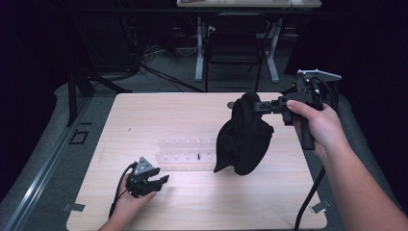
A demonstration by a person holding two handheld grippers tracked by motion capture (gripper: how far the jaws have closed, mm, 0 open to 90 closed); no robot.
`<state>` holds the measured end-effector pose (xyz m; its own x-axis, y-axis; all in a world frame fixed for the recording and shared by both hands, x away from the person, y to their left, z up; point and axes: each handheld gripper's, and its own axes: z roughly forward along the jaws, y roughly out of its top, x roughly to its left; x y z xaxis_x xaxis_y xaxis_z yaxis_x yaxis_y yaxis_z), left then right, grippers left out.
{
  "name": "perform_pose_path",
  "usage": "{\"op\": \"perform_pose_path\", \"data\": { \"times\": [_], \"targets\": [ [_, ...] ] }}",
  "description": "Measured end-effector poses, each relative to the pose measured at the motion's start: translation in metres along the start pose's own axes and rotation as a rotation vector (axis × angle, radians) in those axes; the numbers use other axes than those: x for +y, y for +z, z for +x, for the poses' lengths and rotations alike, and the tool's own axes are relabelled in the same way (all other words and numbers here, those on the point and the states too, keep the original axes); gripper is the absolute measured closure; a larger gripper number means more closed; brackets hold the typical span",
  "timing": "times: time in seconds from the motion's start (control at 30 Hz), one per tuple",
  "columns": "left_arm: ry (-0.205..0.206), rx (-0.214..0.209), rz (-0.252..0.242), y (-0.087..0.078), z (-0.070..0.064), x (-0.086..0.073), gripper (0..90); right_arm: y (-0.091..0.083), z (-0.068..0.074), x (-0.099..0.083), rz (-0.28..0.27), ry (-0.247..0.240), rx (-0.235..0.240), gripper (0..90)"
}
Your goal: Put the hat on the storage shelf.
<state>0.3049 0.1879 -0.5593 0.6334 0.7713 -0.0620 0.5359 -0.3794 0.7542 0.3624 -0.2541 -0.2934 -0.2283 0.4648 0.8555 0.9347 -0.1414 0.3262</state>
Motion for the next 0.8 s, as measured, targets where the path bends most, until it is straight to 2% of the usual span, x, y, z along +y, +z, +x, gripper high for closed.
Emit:
{"op": "perform_pose_path", "data": {
  "times": [0.5, 0.8],
  "targets": [
    [0.000, -0.008, -0.003, -0.001, 0.001, 0.000, 51.2, 0.038, 0.009, 0.028, 0.007, -0.027, 0.002, 87.8],
    [0.001, -0.013, 0.002, -0.002, 0.001, 0.001, 51.2, 0.058, 0.004, 0.041, 0.006, -0.024, -0.001, 87.8]
  ]
}}
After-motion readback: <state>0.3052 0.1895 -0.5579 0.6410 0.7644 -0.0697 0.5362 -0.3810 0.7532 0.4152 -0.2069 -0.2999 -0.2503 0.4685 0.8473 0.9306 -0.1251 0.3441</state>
